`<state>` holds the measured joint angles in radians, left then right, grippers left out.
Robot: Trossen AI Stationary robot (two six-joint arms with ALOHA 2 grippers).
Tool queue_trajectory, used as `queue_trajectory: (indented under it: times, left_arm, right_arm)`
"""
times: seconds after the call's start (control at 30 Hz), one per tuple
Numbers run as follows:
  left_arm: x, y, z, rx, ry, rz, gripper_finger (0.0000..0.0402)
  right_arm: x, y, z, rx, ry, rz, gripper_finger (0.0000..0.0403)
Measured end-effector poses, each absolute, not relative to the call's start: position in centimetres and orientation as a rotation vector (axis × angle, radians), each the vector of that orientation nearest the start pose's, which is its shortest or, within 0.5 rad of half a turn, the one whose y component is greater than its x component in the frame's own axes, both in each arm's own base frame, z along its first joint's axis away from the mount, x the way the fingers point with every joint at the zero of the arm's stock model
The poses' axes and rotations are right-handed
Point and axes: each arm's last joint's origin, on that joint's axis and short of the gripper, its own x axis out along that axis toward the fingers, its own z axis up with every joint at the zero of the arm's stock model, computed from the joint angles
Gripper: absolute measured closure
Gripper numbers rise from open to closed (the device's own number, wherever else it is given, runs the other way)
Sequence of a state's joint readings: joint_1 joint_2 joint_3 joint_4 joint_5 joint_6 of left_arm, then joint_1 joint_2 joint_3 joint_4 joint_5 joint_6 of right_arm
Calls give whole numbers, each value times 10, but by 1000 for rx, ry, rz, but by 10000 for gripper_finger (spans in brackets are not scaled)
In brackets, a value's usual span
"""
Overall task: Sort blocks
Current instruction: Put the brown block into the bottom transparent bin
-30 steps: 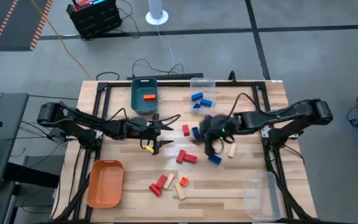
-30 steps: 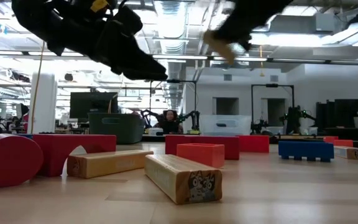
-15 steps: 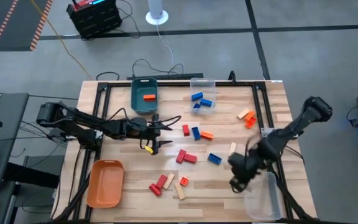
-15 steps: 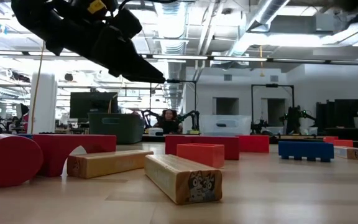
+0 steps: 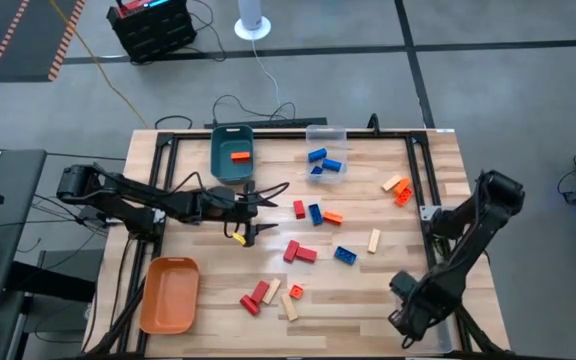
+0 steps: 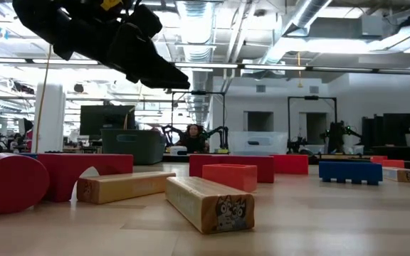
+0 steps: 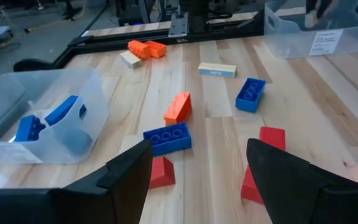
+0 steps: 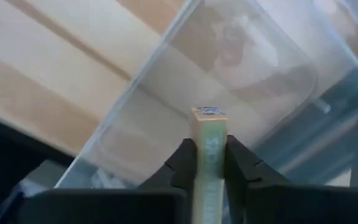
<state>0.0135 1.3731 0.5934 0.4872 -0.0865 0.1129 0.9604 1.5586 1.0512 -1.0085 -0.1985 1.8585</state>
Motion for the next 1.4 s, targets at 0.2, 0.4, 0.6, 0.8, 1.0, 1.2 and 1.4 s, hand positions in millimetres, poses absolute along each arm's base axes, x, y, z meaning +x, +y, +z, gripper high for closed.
queue_trajectory:
  times: [0.2, 0.4, 0.6, 0.8, 1.0, 1.2, 1.4]
  left_arm:
    - [277, 7, 204, 117, 307, 87, 148]
    - [275, 7, 199, 75, 359, 91, 148]
    - [273, 7, 195, 53, 404, 108, 148]
    - [273, 8, 195, 43, 405, 113, 148]
    - [272, 7, 192, 46, 439, 111, 148]
    - [271, 7, 190, 74, 459, 105, 148]
    - [270, 7, 188, 86, 484, 101, 148]
  right_arm:
    - [152, 215, 203, 756, 1725, -652, 248]
    - [154, 193, 263, 775, 1613, -703, 214]
    - [169, 142, 284, 660, 1418, -874, 227]
    - [208, 91, 244, 534, 1466, -828, 231]
    - [212, 36, 232, 389, 1505, -857, 213]
    - [220, -7, 217, 169, 1650, -606, 199]
    - [220, -52, 212, 15, 1716, -460, 191]
